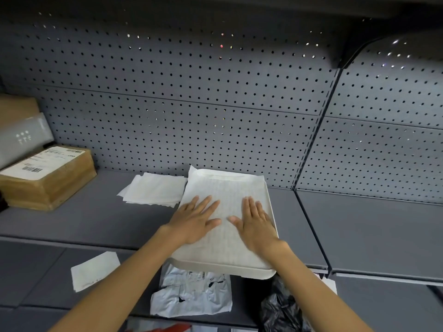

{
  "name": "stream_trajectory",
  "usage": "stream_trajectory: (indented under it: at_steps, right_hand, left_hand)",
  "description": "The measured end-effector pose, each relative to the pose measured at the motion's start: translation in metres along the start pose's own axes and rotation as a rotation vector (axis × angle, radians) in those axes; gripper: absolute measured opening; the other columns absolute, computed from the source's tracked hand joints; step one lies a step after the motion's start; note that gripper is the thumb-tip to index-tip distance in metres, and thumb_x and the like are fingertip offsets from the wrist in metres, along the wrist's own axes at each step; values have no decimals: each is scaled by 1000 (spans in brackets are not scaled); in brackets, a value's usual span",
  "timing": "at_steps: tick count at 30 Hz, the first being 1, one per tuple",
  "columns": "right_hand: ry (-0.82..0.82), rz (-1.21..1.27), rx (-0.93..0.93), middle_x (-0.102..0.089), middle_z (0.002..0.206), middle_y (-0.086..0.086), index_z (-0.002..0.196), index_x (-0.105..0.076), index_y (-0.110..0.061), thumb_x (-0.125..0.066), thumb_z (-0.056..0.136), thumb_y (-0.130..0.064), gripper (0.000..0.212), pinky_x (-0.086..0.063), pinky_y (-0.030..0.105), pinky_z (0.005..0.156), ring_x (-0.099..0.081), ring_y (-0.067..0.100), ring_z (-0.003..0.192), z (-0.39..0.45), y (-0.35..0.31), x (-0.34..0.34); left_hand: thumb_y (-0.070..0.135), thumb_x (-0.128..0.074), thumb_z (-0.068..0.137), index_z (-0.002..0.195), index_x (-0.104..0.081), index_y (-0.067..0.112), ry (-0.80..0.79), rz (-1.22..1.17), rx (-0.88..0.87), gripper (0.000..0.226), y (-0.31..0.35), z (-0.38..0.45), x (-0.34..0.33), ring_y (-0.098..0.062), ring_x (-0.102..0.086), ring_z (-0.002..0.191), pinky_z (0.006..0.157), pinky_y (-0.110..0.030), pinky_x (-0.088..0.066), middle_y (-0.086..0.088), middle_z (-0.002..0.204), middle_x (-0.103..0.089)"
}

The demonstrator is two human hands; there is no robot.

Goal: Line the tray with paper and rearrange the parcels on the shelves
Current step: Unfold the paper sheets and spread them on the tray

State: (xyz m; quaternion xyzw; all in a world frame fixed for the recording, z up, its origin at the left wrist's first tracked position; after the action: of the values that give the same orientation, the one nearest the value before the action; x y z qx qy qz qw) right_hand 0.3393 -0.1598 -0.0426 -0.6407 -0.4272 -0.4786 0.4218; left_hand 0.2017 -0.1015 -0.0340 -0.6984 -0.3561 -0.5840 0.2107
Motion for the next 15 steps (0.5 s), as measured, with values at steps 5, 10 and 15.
stream_trajectory:
  at_steps: [5, 10, 15]
  right_hand:
    - [-23, 91, 29, 21, 169, 6, 160, 17, -10, -12, 104, -60, 81, 6, 38, 126, 20, 25, 156, 2, -23, 12]
    - [10, 148, 82, 18, 170, 2, 161, 13, -12, -14, 106, -55, 75, 6, 38, 127, 20, 23, 156, 17, -75, 32]
    - [217, 157, 169, -9, 171, 6, 163, -8, -9, -30, 107, -28, 63, -6, 39, 127, -1, 28, 158, 32, -158, 71]
  left_hand:
    - [61, -7, 97, 162, -3, 29, 168, -10, -67, 73, -5, -9, 29, -20, 4, 158, 126, -36, -4, 5, 171, 2]
    - [48, -21, 107, 162, -18, 25, 321, -42, -56, 60, -52, -23, 64, -19, -9, 158, 124, -33, -13, 3, 170, -16]
    - [32, -32, 110, 157, -33, 24, 418, -48, -39, 48, -122, -47, 98, -20, -28, 152, 118, -37, -27, 2, 164, -33]
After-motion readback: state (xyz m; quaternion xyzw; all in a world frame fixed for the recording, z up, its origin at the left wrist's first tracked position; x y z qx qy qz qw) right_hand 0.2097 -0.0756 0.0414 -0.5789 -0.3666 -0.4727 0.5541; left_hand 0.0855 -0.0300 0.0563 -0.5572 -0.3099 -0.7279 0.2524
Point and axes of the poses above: each hand's wrist, its own z-axis towards the middle knuckle, its own x-axis out of the back of the hand, y = z × x, the point moved 10 cm from there along z, towards the middle knuckle
